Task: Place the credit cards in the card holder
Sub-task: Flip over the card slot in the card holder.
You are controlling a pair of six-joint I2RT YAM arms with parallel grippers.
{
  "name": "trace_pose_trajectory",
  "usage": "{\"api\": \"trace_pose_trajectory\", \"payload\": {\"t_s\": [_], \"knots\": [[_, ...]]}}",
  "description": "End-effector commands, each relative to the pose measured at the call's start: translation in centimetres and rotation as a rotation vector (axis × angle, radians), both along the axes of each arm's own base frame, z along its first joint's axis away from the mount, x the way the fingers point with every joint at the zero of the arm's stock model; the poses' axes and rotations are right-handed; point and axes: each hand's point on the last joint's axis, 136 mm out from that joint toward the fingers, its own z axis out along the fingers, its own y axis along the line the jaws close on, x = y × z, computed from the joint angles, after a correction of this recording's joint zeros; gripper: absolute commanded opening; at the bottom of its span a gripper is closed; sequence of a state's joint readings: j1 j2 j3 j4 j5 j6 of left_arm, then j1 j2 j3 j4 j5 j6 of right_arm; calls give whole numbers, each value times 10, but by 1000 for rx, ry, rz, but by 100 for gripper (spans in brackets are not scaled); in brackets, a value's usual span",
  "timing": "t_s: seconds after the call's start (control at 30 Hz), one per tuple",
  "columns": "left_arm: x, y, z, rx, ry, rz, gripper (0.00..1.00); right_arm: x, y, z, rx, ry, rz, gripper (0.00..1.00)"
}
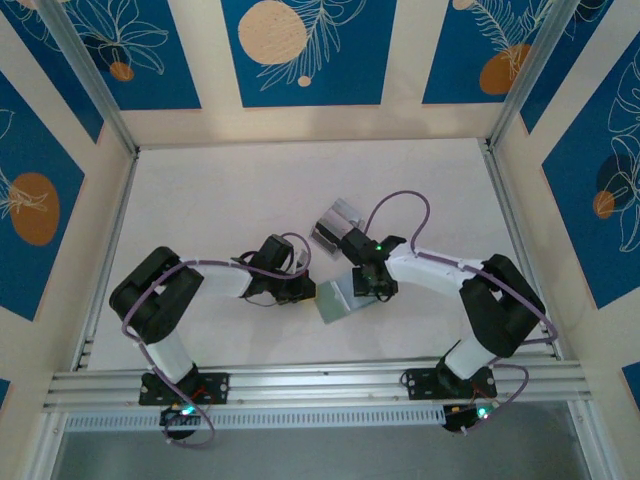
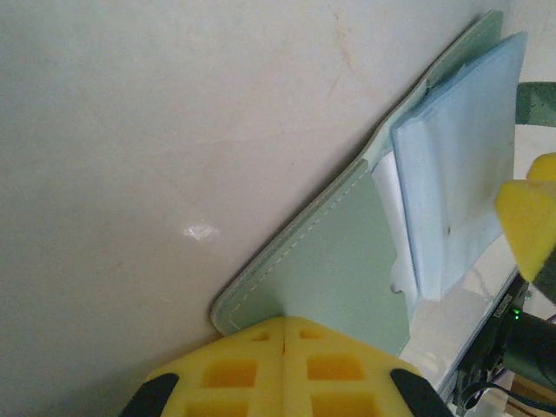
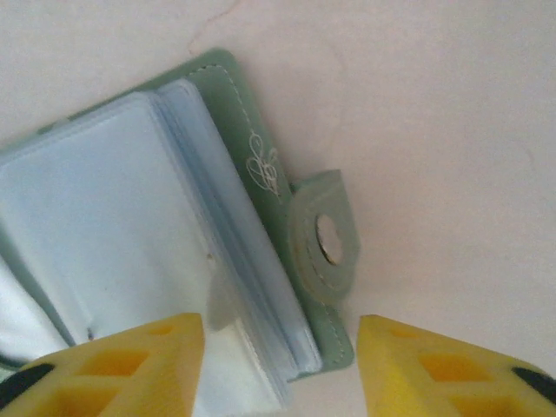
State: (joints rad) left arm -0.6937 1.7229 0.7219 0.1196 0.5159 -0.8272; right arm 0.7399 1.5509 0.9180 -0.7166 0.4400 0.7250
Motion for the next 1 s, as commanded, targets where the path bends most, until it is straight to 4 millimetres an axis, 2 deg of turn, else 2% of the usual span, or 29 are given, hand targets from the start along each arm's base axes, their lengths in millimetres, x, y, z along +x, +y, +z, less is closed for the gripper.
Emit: {"api": "trace_pose_trajectory", "payload": {"t_s": [0.0,0.1,0.17,0.27,0.47,0.6,0.73,0.83,0.97], "knots": [[-29,28,-35,145,121,-15,2,8,10,30,2,-101,50,44],[-30,28,-36,144,124,-16,2,12,31,38,58,-121,124,41],[-29,27,-36,142,124,-17,2,14,44,34,107,-98,172,41],[-30,27,-36,139,126,-16,2,20,52,24,102,-60,212,43],[-30,27,-36,133,128,-12,2,34,49,7,92,-34,220,49],[-31,27,-37,132,132,-13,2,41,50,-2,82,-22,230,49],[-32,28,-37,135,131,-10,2,38,51,-13,83,4,231,46],[-32,29,-38,137,133,-7,2,36,47,-13,54,-15,221,45],[-34,28,-40,133,141,-6,2,37,44,-2,19,-56,231,49]]}}
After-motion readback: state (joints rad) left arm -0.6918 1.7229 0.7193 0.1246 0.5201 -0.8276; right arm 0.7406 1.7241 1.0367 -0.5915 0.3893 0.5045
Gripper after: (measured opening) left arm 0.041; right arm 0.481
